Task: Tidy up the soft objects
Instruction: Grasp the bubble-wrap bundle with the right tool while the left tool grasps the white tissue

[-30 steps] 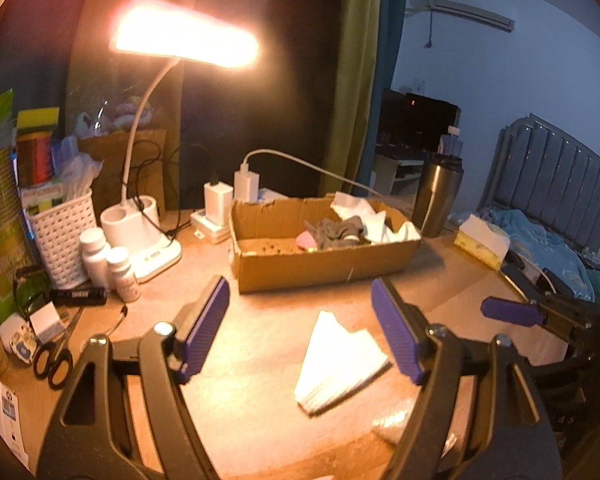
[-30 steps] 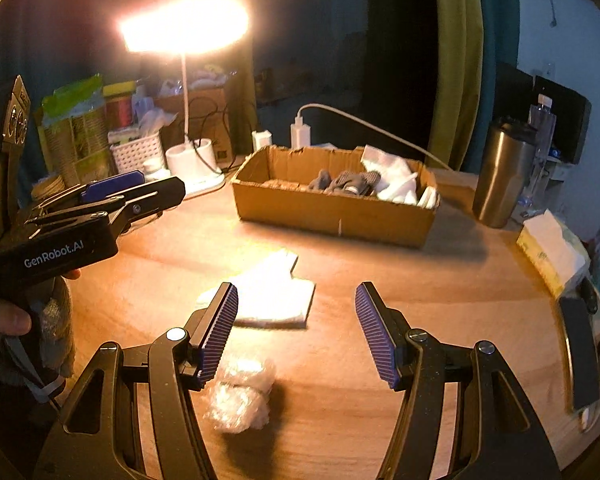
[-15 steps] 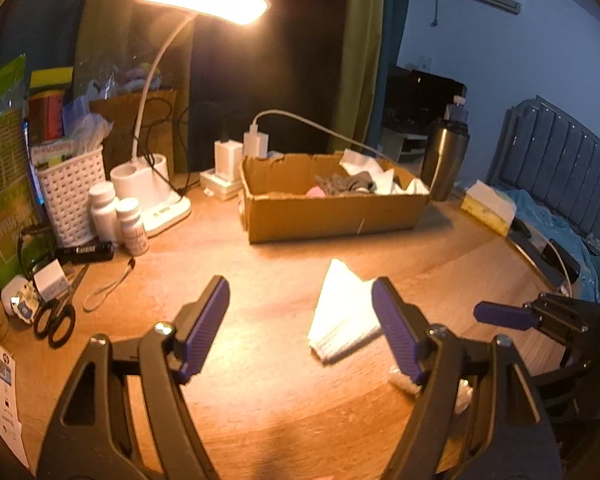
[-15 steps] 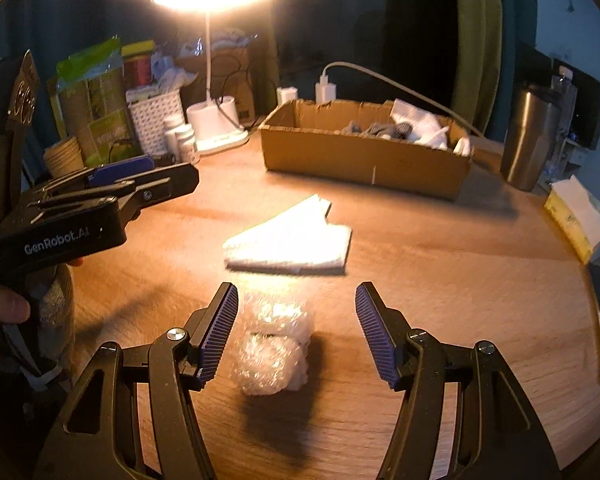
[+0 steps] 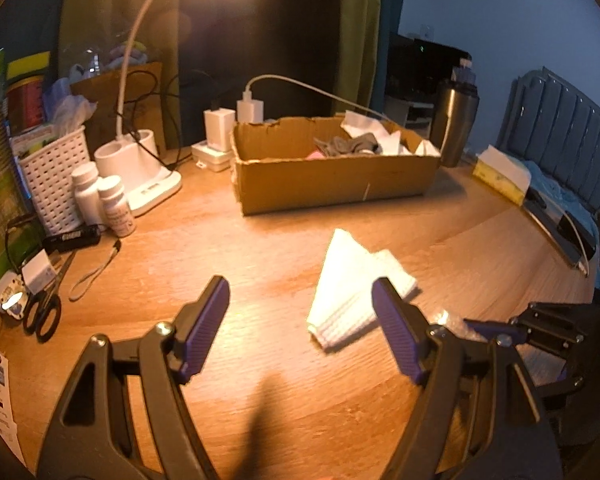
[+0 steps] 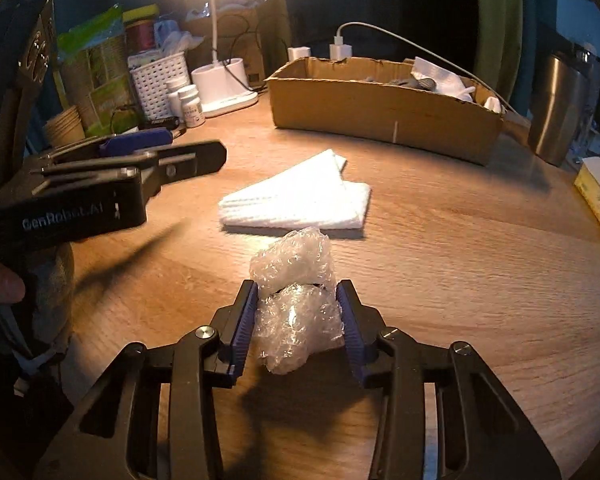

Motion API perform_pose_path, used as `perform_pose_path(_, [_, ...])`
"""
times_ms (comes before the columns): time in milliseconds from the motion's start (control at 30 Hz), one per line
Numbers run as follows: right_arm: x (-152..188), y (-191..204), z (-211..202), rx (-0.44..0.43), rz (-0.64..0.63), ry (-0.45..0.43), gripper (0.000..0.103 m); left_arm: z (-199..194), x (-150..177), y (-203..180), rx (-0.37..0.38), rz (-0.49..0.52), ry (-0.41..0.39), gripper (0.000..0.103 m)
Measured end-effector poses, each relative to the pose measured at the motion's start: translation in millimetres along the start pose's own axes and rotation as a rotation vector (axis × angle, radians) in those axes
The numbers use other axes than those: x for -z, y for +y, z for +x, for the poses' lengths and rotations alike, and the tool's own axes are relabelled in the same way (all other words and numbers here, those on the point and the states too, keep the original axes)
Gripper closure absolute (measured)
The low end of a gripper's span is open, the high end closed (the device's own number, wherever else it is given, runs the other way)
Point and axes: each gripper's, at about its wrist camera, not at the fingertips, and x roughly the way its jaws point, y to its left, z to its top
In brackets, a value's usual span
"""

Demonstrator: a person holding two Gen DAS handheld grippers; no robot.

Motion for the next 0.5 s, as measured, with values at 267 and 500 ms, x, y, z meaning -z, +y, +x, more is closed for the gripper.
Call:
perform_pose_path(267, [-1, -38, -7, 0.017, 0.073, -0.036, 0.062, 25, -6, -25, 0.01, 0.057, 0.068, 0.028])
perform_pose_path(500, [-4, -75, -16, 0.025, 0.139, -0.072, 0.062, 57, -11, -44, 0.011, 0.079, 0.157, 0.028])
